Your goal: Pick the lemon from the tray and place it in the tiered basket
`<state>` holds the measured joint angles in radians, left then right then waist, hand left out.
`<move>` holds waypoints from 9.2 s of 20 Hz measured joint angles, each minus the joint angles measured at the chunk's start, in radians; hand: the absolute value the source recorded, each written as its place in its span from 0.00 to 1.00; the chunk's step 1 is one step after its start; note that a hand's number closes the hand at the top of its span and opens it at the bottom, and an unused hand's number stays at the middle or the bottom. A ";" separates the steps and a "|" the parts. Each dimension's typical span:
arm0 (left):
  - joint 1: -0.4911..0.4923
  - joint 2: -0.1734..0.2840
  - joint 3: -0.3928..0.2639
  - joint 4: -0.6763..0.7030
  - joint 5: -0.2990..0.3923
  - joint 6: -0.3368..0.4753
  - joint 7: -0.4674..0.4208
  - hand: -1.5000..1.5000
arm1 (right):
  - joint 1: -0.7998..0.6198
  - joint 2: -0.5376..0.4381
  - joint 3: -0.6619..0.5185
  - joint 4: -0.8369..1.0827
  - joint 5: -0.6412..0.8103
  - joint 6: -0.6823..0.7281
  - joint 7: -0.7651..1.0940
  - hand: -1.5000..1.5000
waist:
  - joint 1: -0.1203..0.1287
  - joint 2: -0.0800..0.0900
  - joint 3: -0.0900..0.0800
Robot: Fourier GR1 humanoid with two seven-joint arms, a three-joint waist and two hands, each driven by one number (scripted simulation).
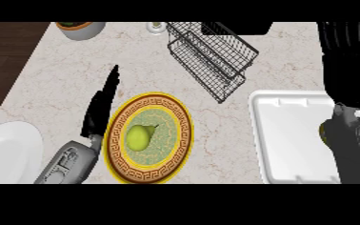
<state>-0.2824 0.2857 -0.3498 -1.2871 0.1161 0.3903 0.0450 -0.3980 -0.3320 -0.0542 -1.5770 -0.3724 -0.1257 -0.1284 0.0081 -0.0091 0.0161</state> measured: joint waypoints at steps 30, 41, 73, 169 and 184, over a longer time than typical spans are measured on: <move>0.327 -0.007 0.051 -0.089 0.053 -0.002 -0.046 0.50 | 0.850 -0.347 -0.360 -0.176 0.224 -0.124 0.478 0.00 | -0.006 0.013 -0.021; 0.333 -0.019 0.062 -0.093 0.037 -0.028 -0.047 0.50 | 0.718 -0.439 -0.120 -0.325 0.583 -0.168 1.011 0.00 | 0.004 0.012 -0.018; 0.354 -0.074 0.134 -0.092 -0.034 -0.083 -0.046 0.50 | 0.304 -0.265 0.076 0.091 0.795 0.174 1.197 0.00 | -0.004 0.010 -0.016; 0.350 -0.174 0.241 -0.095 -0.160 -0.178 -0.027 0.50 | -0.601 0.327 0.074 0.197 1.634 0.269 1.231 1.00 | 0.014 0.013 -0.017; 0.338 -0.167 0.251 -0.091 -0.157 -0.202 -0.023 0.50 | -0.615 0.328 -0.061 0.523 1.495 -0.121 1.150 0.00 | 0.030 0.018 -0.015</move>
<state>0.0554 0.1187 -0.0988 -1.3778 -0.0404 0.1882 0.0220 -1.0130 -0.0043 -0.1149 -1.0545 1.1223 -0.2465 1.0214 0.0383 0.0092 0.0008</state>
